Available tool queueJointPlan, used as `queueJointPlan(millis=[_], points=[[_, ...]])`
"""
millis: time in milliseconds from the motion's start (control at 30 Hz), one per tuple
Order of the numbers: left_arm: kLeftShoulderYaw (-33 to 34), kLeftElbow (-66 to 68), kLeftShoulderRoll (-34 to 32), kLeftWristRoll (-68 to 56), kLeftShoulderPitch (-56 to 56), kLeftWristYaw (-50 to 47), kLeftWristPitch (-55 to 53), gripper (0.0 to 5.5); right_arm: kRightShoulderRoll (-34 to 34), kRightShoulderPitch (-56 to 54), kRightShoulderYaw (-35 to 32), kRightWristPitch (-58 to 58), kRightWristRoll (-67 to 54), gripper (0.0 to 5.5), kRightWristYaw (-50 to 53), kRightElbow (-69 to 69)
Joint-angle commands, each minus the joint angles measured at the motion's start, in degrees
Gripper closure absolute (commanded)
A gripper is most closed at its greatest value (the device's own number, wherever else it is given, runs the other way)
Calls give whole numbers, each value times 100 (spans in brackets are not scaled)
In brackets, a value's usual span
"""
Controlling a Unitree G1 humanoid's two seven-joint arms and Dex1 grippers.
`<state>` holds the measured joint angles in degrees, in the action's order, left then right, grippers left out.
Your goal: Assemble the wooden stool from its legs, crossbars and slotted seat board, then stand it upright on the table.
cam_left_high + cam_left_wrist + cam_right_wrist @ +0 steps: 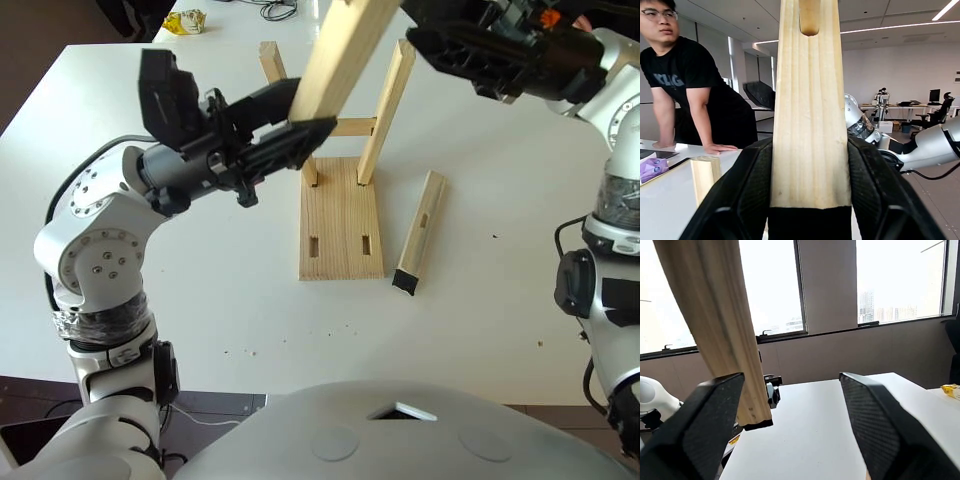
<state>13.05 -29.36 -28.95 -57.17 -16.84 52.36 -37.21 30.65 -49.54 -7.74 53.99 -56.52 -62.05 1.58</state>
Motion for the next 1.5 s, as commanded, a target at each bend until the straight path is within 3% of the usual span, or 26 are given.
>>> queueJointPlan(millis=[33, 733, 1400, 1500], points=[[-202, 31, -170, 209, 140, 283, 224, 346, 60, -321, -156, 428, -344, 199, 68, 34], [-521, 370, -404, 416, 226, 680, 457, 346, 405, -146, 202, -113, 99, 199, -901, -483], [-639, 514, -413, 662, 263, 827, 663, 346, 227, -464, -69, 254, -399, 199, -529, -332], [-643, 504, -411, 678, 281, 821, 679, 346, 199, -482, -47, 306, -469, 235, -491, -396]])
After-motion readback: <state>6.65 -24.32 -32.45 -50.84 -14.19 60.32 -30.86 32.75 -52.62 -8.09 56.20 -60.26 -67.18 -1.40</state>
